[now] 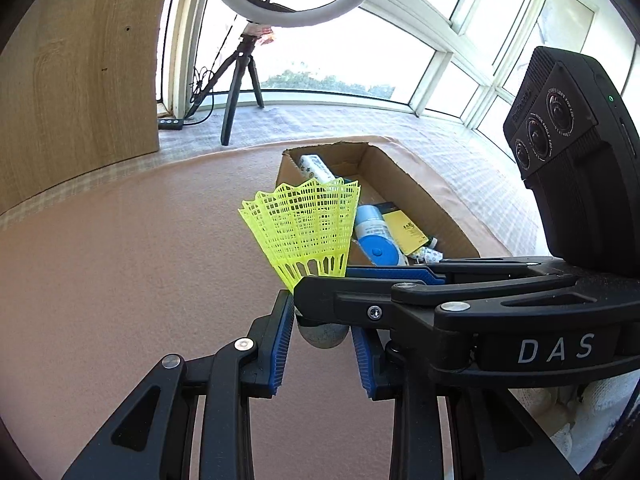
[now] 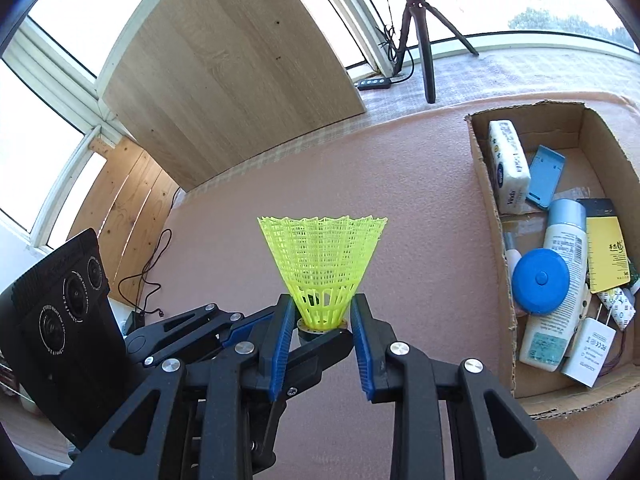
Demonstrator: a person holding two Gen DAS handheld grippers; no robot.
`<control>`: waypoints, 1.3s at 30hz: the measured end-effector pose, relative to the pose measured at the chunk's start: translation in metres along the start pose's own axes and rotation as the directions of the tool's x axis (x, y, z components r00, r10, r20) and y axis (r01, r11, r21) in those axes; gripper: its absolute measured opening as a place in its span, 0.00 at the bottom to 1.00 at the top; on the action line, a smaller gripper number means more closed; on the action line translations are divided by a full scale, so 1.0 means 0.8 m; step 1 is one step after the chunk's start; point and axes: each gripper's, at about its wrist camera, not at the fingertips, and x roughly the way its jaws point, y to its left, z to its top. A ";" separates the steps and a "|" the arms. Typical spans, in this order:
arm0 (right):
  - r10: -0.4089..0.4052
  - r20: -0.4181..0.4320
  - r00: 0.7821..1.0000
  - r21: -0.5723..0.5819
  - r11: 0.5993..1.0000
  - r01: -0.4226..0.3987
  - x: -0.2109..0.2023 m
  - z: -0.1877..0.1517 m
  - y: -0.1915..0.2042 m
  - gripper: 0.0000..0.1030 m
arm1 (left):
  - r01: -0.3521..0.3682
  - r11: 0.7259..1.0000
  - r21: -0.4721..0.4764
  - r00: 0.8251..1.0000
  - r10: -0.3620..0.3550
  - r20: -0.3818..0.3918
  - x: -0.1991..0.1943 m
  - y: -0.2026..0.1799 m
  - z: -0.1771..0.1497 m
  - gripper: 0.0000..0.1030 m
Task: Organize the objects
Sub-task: 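Carry the shuttlecock over the box with the right tool, then lower the shuttlecock into the box and open the right tool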
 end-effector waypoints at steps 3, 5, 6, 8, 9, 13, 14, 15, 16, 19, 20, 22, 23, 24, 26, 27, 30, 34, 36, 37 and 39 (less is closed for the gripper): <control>-0.020 0.026 0.999 0.025 1.000 0.019 -0.020 -0.001 -0.028 0.26 | 0.025 0.999 0.027 1.000 -0.025 -0.005 0.019 -0.029 0.011 0.30; -0.030 0.040 0.999 0.036 0.999 0.029 -0.031 0.002 -0.044 0.26 | 0.037 0.998 0.042 0.999 -0.037 -0.007 0.033 -0.045 0.020 0.30; -0.035 0.046 0.998 0.040 0.999 0.033 -0.036 0.004 -0.053 0.26 | 0.041 0.998 0.048 0.999 -0.041 -0.008 0.039 -0.053 0.024 0.30; -0.044 0.054 0.998 0.043 0.998 0.042 -0.043 0.009 -0.068 0.26 | 0.046 0.997 0.061 0.999 -0.045 -0.008 0.053 -0.066 0.032 0.30; -0.047 0.057 0.997 0.044 0.998 0.045 -0.046 0.013 -0.076 0.26 | 0.047 0.997 0.066 0.999 -0.047 -0.009 0.059 -0.071 0.037 0.30; -0.059 0.070 0.996 0.044 0.997 0.056 -0.057 0.029 -0.107 0.26 | 0.052 0.996 0.074 0.999 -0.051 -0.010 0.086 -0.089 0.058 0.30; -0.062 0.072 0.996 0.044 0.997 0.059 -0.058 0.034 -0.113 0.26 | 0.051 0.996 0.077 0.999 -0.051 -0.010 0.092 -0.093 0.063 0.30; -0.064 0.072 0.995 0.044 0.997 0.061 -0.059 0.040 -0.119 0.26 | 0.050 0.996 0.080 0.999 -0.049 -0.011 0.097 -0.095 0.068 0.30; -0.066 0.073 0.995 0.045 0.997 0.063 -0.060 0.045 -0.125 0.26 | 0.050 0.995 0.081 0.999 -0.049 -0.013 0.105 -0.095 0.075 0.30; -0.074 0.076 0.994 0.046 0.996 0.071 -0.060 0.059 -0.142 0.26 | 0.047 0.995 0.089 0.999 -0.046 -0.017 0.129 -0.102 0.094 0.30; -0.077 0.076 0.994 0.047 0.996 0.073 -0.059 0.064 -0.147 0.26 | 0.045 0.995 0.092 0.999 -0.043 -0.019 0.134 -0.104 0.099 0.30; -0.085 0.075 0.994 0.047 0.996 0.081 -0.057 0.071 -0.157 0.26 | 0.039 0.995 0.096 0.999 -0.037 -0.024 0.149 -0.106 0.109 0.30; -0.088 0.074 0.993 0.045 0.995 0.084 -0.057 0.075 -0.161 0.26 | 0.036 0.994 0.099 0.999 -0.034 -0.027 0.155 -0.107 0.113 0.30; -0.091 0.073 0.993 0.045 0.995 0.088 -0.056 0.078 -0.165 0.26 | 0.035 0.994 0.100 0.999 -0.032 -0.029 0.161 -0.108 0.117 0.30; -0.097 0.070 0.993 0.041 0.995 0.094 -0.055 0.083 -0.172 0.26 | 0.031 0.994 0.103 0.999 -0.028 -0.034 0.171 -0.109 0.124 0.30; -0.100 0.069 0.993 0.040 0.994 0.097 -0.054 0.085 -0.175 0.26 | 0.029 0.994 0.105 0.999 -0.025 -0.035 0.175 -0.110 0.126 0.30; -0.102 0.080 0.992 0.040 0.994 0.099 -0.054 0.090 -0.182 0.27 | 0.015 0.994 0.111 0.999 -0.011 -0.038 0.186 -0.110 0.134 0.30; -0.160 0.108 0.981 0.034 0.987 0.157 -0.057 0.094 -0.186 0.59 | -0.014 0.995 0.095 0.999 0.017 -0.036 0.193 -0.104 0.139 0.63; -0.175 0.118 0.977 0.039 0.984 0.172 -0.059 0.096 -0.188 0.60 | -0.026 0.995 0.095 0.999 0.029 -0.038 0.194 -0.102 0.139 0.63; -0.180 0.117 0.977 0.044 0.983 0.176 -0.058 0.097 -0.190 0.60 | -0.028 0.995 0.094 0.999 0.032 -0.042 0.195 -0.101 0.140 0.63; -0.184 0.114 0.976 0.055 0.982 0.178 -0.058 0.099 -0.194 0.60 | -0.028 0.995 0.092 0.998 0.032 -0.046 0.196 -0.098 0.139 0.63</control>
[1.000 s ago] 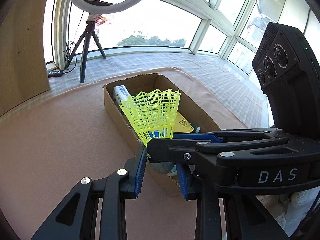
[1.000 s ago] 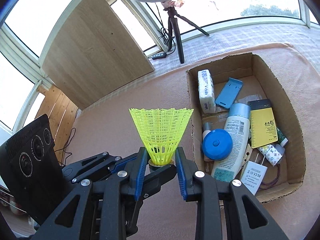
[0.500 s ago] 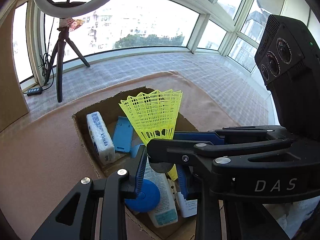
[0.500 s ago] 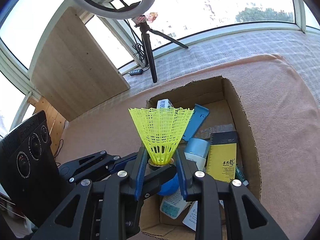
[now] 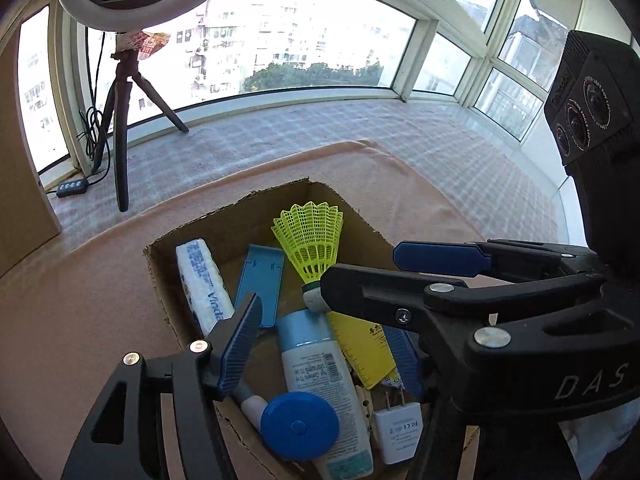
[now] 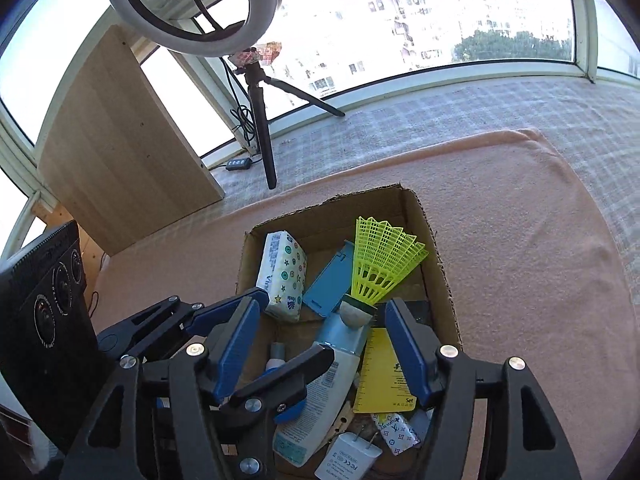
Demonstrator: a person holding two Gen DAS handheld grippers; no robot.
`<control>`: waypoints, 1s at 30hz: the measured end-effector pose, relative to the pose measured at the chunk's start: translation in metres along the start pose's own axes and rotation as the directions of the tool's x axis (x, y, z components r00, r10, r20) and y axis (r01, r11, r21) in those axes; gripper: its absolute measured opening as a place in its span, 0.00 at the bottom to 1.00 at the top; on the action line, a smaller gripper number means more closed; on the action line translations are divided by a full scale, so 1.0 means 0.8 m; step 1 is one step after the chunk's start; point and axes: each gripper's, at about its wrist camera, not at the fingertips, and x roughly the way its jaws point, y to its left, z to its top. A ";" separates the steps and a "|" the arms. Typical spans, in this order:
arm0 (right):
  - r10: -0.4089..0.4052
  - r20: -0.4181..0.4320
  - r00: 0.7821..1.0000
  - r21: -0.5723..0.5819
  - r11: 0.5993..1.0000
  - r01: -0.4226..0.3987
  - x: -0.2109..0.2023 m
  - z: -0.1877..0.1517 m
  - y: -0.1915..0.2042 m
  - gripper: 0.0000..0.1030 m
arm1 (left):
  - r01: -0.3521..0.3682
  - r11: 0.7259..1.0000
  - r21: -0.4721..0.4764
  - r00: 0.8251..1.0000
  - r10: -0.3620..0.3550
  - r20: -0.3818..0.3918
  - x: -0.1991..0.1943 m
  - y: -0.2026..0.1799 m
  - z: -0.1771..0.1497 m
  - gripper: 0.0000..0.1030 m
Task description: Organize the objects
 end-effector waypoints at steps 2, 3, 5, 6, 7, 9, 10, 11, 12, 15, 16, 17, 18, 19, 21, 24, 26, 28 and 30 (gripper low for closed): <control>-0.003 0.000 1.000 0.003 1.000 0.003 0.000 0.001 -0.002 0.60 | -0.002 1.000 0.003 1.000 0.002 -0.002 0.000 0.002 -0.001 0.63; -0.007 0.000 1.000 0.004 1.000 0.007 0.000 0.001 -0.002 0.60 | -0.002 1.000 0.004 1.000 0.002 -0.003 0.000 0.003 -0.002 0.63; -0.007 -0.001 1.000 0.008 1.000 0.007 0.000 0.001 -0.002 0.60 | -0.004 1.000 0.005 1.000 0.004 -0.005 -0.003 0.005 -0.004 0.63; -0.009 0.001 1.000 0.008 1.000 0.009 -0.001 0.001 -0.001 0.60 | -0.004 1.000 0.005 1.000 0.004 -0.004 -0.006 0.005 -0.005 0.63; -0.012 0.003 1.000 0.007 1.000 0.012 -0.002 0.000 0.000 0.60 | -0.006 1.000 0.006 1.000 0.006 -0.002 -0.008 0.006 -0.006 0.63; -0.018 0.007 1.000 0.006 1.000 0.018 -0.004 -0.001 0.003 0.60 | -0.013 1.000 0.005 1.000 0.013 0.004 -0.015 0.008 -0.007 0.63; -0.019 0.009 1.000 0.007 1.000 0.019 -0.005 -0.001 0.003 0.60 | -0.015 1.000 0.004 1.000 0.015 0.007 -0.018 0.010 -0.008 0.63; -0.019 0.012 1.000 0.008 1.000 0.019 -0.007 -0.002 0.005 0.60 | -0.016 1.000 0.004 1.000 0.016 0.010 -0.021 0.011 -0.009 0.63; -0.021 0.016 1.000 0.008 1.000 0.020 -0.009 -0.003 0.006 0.60 | -0.021 1.000 0.005 1.000 0.021 0.013 -0.025 0.013 -0.011 0.63; -0.029 0.026 0.999 0.004 1.000 0.029 -0.014 -0.007 0.012 0.60 | -0.049 0.999 0.001 0.999 0.049 0.021 -0.036 0.021 -0.015 0.63; -0.031 0.029 0.999 0.003 1.000 0.031 -0.015 -0.008 0.014 0.60 | -0.050 0.999 -0.010 0.998 0.051 0.023 -0.040 0.025 -0.017 0.63; -0.033 0.032 0.999 0.001 0.999 0.033 -0.017 -0.010 0.017 0.60 | -0.051 0.999 -0.018 0.998 0.051 0.025 -0.044 0.029 -0.020 0.63; -0.034 0.034 0.999 0.000 0.999 0.034 -0.018 -0.012 0.019 0.60 | -0.054 0.998 -0.024 0.998 0.055 0.027 -0.049 0.032 -0.022 0.63; -0.035 0.036 0.999 -0.001 0.999 0.035 -0.019 -0.014 0.022 0.60 | -0.059 0.998 -0.026 0.998 0.060 0.028 -0.053 0.036 -0.024 0.63; -0.038 0.041 0.998 -0.005 0.999 0.038 -0.022 -0.018 0.029 0.60 | -0.067 0.997 -0.030 0.997 0.068 0.031 -0.062 0.042 -0.028 0.63; -0.047 0.048 0.998 -0.013 0.999 0.048 -0.026 -0.024 0.040 0.60 | -0.078 0.996 -0.043 0.996 0.080 0.034 -0.077 0.053 -0.035 0.65; -0.047 0.052 0.998 -0.015 0.999 0.048 -0.029 -0.028 0.049 0.60 | -0.096 0.994 -0.044 0.995 0.097 0.037 -0.089 0.060 -0.042 0.66; -0.046 0.059 0.997 -0.019 0.999 0.047 -0.033 -0.033 0.058 0.60 | -0.102 0.993 -0.055 0.994 0.104 0.040 -0.101 0.068 -0.049 0.68; -0.048 0.066 0.997 -0.028 0.998 0.050 -0.037 -0.039 0.070 0.60 | -0.115 0.991 -0.068 0.992 0.118 0.041 -0.114 0.076 -0.056 0.69</control>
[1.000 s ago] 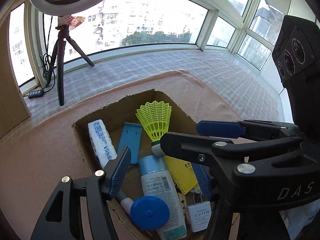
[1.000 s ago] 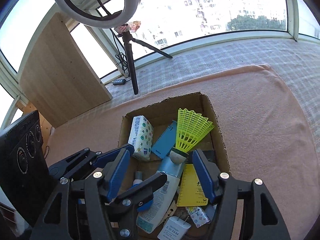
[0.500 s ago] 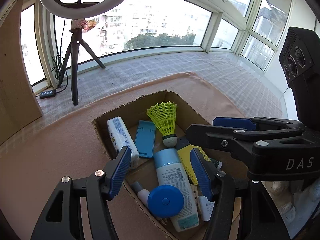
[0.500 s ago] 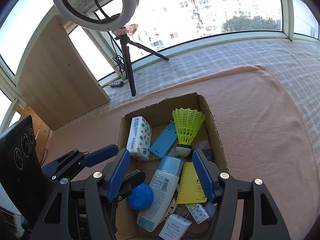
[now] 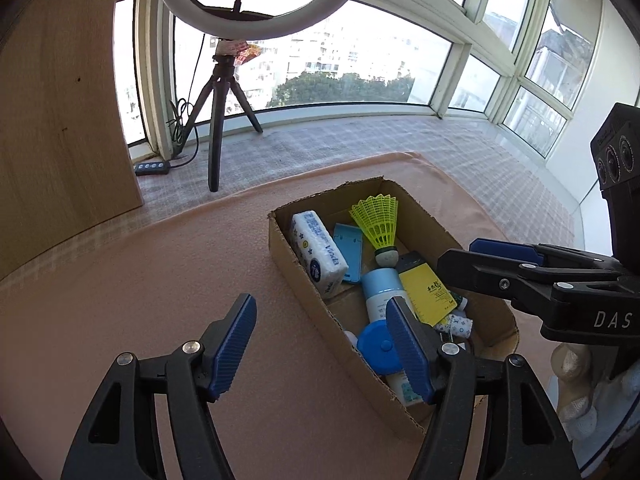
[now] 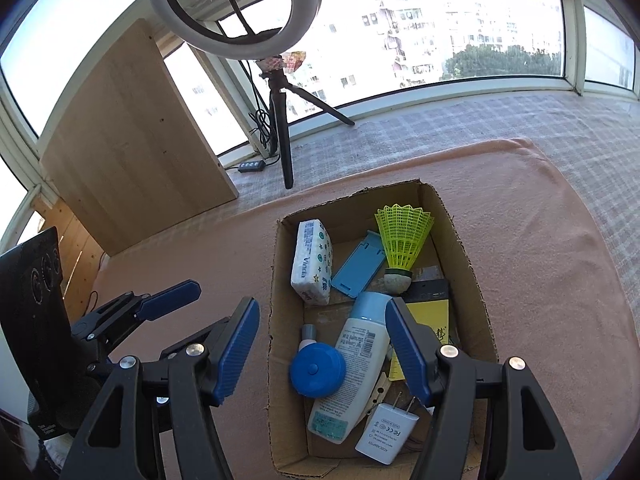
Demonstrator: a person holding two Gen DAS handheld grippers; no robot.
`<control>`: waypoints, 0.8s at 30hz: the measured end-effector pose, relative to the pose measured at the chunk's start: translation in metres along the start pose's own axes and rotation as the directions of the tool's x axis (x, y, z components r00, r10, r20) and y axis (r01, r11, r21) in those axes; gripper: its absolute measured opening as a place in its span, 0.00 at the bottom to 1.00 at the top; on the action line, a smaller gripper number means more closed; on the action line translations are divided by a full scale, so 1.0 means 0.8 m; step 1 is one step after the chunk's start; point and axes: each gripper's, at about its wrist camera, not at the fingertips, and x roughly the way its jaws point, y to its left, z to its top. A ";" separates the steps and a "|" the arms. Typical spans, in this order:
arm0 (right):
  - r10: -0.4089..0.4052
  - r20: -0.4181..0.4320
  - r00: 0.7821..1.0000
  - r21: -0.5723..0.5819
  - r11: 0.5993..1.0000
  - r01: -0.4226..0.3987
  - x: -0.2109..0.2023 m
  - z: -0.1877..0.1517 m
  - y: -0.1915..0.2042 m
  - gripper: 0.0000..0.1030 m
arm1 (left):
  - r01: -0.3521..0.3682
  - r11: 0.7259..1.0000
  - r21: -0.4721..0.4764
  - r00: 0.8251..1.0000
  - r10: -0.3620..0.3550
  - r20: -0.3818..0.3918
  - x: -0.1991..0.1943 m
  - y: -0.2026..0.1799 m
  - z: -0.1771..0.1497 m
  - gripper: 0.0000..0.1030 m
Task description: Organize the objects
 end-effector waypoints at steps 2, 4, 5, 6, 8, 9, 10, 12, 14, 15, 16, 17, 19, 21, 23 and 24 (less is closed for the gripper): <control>-0.006 0.008 1.000 -0.013 1.000 0.006 -0.004 -0.007 0.012 0.60 | -0.011 1.000 -0.012 1.000 0.011 0.005 -0.014 0.010 -0.007 0.69; -0.018 0.011 1.000 -0.024 1.000 0.018 -0.007 -0.014 0.025 0.60 | -0.018 0.999 -0.034 1.000 0.018 0.011 -0.028 0.023 -0.018 0.69; -0.019 0.012 1.000 -0.027 0.999 0.019 -0.008 -0.018 0.030 0.60 | -0.019 0.999 -0.046 1.000 0.020 0.013 -0.036 0.030 -0.024 0.70; -0.014 0.012 1.000 -0.021 1.000 0.014 -0.010 -0.023 0.035 0.61 | -0.026 0.998 -0.060 1.000 0.027 0.014 -0.043 0.037 -0.029 0.71; 0.001 0.008 1.000 -0.011 1.000 -0.001 -0.012 -0.034 0.046 0.61 | -0.038 0.996 -0.083 0.999 0.039 0.012 -0.058 0.052 -0.046 0.72; 0.005 0.005 1.000 -0.016 1.000 -0.005 -0.013 -0.040 0.054 0.61 | -0.042 0.995 -0.096 0.999 0.043 0.009 -0.065 0.059 -0.055 0.72; 0.005 0.003 1.000 -0.024 1.000 -0.005 -0.014 -0.045 0.062 0.61 | -0.052 0.993 -0.109 0.999 0.053 0.006 -0.072 0.067 -0.063 0.72; 0.000 0.003 1.000 -0.046 0.999 0.000 -0.016 -0.057 0.080 0.61 | -0.075 0.988 -0.135 0.997 0.076 0.006 -0.088 0.082 -0.079 0.72; -0.002 0.000 1.000 -0.072 0.997 0.002 -0.017 -0.069 0.098 0.61 | -0.099 0.982 -0.161 0.995 0.100 -0.001 -0.103 0.096 -0.094 0.73; -0.005 0.004 1.000 -0.083 0.997 0.005 -0.018 -0.075 0.106 0.61 | -0.116 0.978 -0.175 0.993 0.117 -0.002 -0.111 0.104 -0.103 0.73; -0.003 0.006 1.000 -0.092 0.996 0.003 -0.019 -0.080 0.114 0.61 | -0.137 0.973 -0.187 0.990 0.139 -0.004 -0.118 0.111 -0.110 0.75; 0.001 0.008 1.000 -0.104 0.995 0.000 -0.019 -0.086 0.124 0.61 | -0.153 0.968 -0.201 0.988 0.155 -0.006 -0.126 0.118 -0.117 0.75; -0.006 0.009 1.000 -0.133 0.991 0.008 -0.020 -0.097 0.141 0.61 | -0.170 0.958 -0.229 0.985 0.173 -0.010 -0.140 0.131 -0.130 0.76; -0.013 0.011 1.000 -0.165 0.986 0.015 -0.019 -0.108 0.159 0.61 | -0.198 0.949 -0.246 0.979 0.203 -0.009 -0.154 0.140 -0.143 0.76; -0.015 0.012 1.000 -0.192 0.981 0.017 -0.017 -0.119 0.175 0.61 | -0.222 0.939 -0.264 0.974 0.226 -0.014 -0.167 0.148 -0.155 0.77; -0.017 0.012 1.000 -0.206 0.978 0.019 -0.016 -0.124 0.183 0.61 | -0.222 0.937 -0.271 0.974 0.226 -0.017 -0.172 0.152 -0.162 0.77</control>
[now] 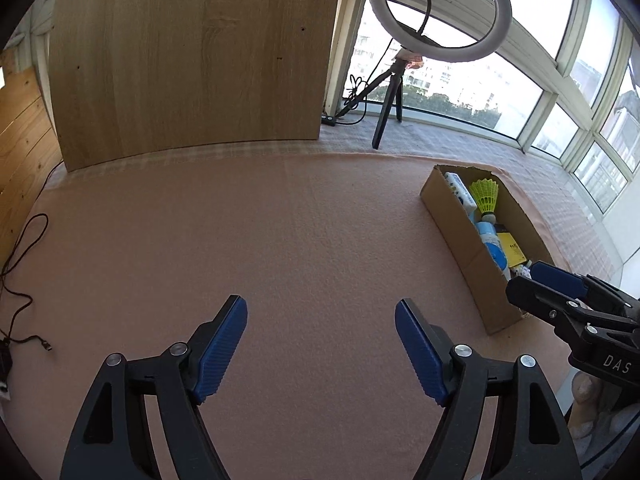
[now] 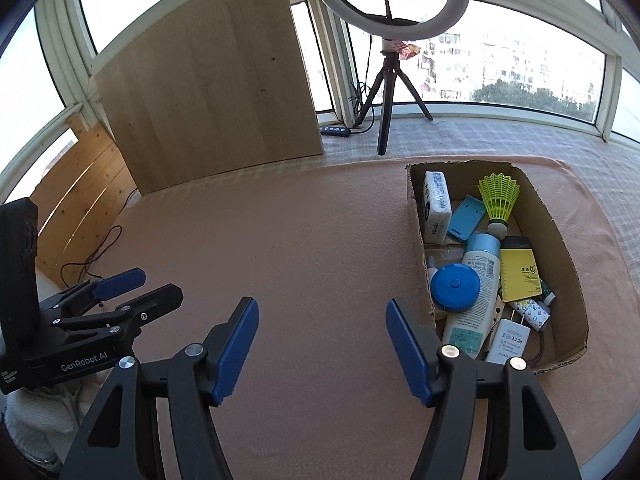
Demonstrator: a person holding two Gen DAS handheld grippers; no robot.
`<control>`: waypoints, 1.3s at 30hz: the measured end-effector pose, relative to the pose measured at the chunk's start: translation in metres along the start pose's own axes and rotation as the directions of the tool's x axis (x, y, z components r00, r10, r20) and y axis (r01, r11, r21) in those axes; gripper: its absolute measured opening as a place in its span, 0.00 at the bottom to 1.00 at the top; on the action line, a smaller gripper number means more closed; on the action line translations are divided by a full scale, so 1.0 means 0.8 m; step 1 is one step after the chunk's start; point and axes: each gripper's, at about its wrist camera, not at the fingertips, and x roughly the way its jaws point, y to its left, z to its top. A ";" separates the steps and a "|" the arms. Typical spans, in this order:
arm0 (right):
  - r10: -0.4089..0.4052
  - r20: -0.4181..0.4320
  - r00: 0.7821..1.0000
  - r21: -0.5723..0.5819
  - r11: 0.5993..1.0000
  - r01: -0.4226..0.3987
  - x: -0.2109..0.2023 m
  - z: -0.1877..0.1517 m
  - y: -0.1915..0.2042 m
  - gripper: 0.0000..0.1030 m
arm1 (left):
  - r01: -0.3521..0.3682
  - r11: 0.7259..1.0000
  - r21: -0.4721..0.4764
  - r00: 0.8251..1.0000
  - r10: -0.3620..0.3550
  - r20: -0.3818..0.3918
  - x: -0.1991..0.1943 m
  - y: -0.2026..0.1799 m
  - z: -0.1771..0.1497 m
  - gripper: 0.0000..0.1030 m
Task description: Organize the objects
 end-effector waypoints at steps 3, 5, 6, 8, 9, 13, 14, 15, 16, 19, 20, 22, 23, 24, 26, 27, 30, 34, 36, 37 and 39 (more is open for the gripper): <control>-0.005 0.005 1.000 -0.032 0.999 0.005 0.001 -0.009 0.023 0.61 | -0.030 1.000 -0.003 1.000 0.030 0.005 -0.012 0.013 -0.015 0.78; 0.004 0.005 1.000 -0.035 0.999 -0.004 0.002 -0.012 0.033 0.61 | -0.046 0.999 -0.013 0.999 0.046 0.005 -0.019 0.022 -0.022 0.78; 0.011 0.007 1.000 -0.033 0.999 -0.010 0.001 -0.015 0.037 0.62 | -0.052 0.998 -0.024 0.999 0.052 0.006 -0.022 0.027 -0.024 0.78; 0.013 0.009 1.000 -0.030 0.999 -0.013 0.003 -0.016 0.042 0.62 | -0.061 0.997 -0.037 0.998 0.061 0.004 -0.028 0.036 -0.030 0.78; 0.015 0.009 1.000 -0.027 1.000 -0.015 0.003 -0.017 0.045 0.62 | -0.066 0.997 -0.043 0.998 0.066 0.005 -0.031 0.040 -0.032 0.78; 0.012 0.014 1.000 -0.026 1.000 -0.011 0.002 -0.019 0.054 0.62 | -0.080 0.995 -0.058 0.997 0.080 0.007 -0.041 0.050 -0.039 0.78; 0.009 0.018 1.000 -0.026 1.000 -0.009 0.001 -0.020 0.057 0.62 | -0.084 0.995 -0.061 0.996 0.084 0.006 -0.044 0.053 -0.040 0.78; 0.010 0.020 1.000 -0.026 1.000 -0.010 0.000 -0.020 0.059 0.62 | -0.087 0.994 -0.063 0.996 0.088 0.003 -0.046 0.056 -0.042 0.78; 0.011 0.019 1.000 -0.027 1.000 -0.011 0.000 -0.021 0.061 0.62 | -0.092 0.993 -0.067 0.996 0.093 0.000 -0.049 0.060 -0.044 0.78; 0.009 0.022 1.000 -0.036 0.999 -0.009 -0.002 -0.024 0.070 0.62 | -0.107 0.992 -0.073 0.994 0.108 0.003 -0.056 0.066 -0.047 0.78; 0.001 0.026 1.000 -0.043 0.999 0.001 -0.003 -0.026 0.073 0.62 | -0.111 0.991 -0.077 0.994 0.112 0.004 -0.059 0.068 -0.048 0.78; -0.011 0.031 0.999 -0.055 0.998 0.012 -0.005 -0.028 0.079 0.62 | -0.125 0.989 -0.082 0.992 0.126 0.009 -0.065 0.073 -0.049 0.78; -0.013 0.029 0.999 -0.060 0.998 0.015 -0.006 -0.029 0.081 0.62 | -0.130 0.988 -0.085 0.991 0.132 0.011 -0.068 0.076 -0.049 0.78; -0.013 0.029 0.999 -0.063 0.998 0.015 -0.006 -0.029 0.083 0.62 | -0.134 0.987 -0.087 0.991 0.135 0.013 -0.071 0.078 -0.049 0.78; -0.019 0.033 0.999 -0.066 0.998 0.022 -0.008 -0.030 0.087 0.63 | -0.141 0.986 -0.091 0.990 0.143 0.018 -0.076 0.082 -0.049 0.79; -0.026 0.037 0.999 -0.067 0.997 0.028 -0.009 -0.030 0.088 0.63 | -0.148 0.985 -0.088 0.988 0.150 0.022 -0.077 0.083 -0.048 0.79; -0.043 0.046 0.998 -0.072 0.996 0.046 -0.011 -0.031 0.092 0.68 | -0.155 0.984 -0.084 0.987 0.158 0.025 -0.084 0.087 -0.050 0.80; -0.050 0.051 0.997 -0.071 0.996 0.054 -0.014 -0.030 0.095 0.69 | -0.154 0.984 -0.089 0.987 0.156 0.024 -0.087 0.092 -0.051 0.80; -0.054 0.054 0.997 -0.070 0.996 0.057 -0.015 -0.029 0.096 0.70 | -0.153 0.984 -0.089 0.988 0.156 0.023 -0.088 0.093 -0.051 0.80; -0.057 0.055 0.997 -0.070 0.996 0.061 -0.016 -0.029 0.096 0.70 | -0.153 0.984 -0.090 0.988 0.156 0.024 -0.088 0.093 -0.051 0.80; -0.060 0.058 0.996 -0.073 0.995 0.064 -0.016 -0.029 0.097 0.71 | -0.153 0.984 -0.091 0.988 0.155 0.023 -0.088 0.094 -0.051 0.80</control>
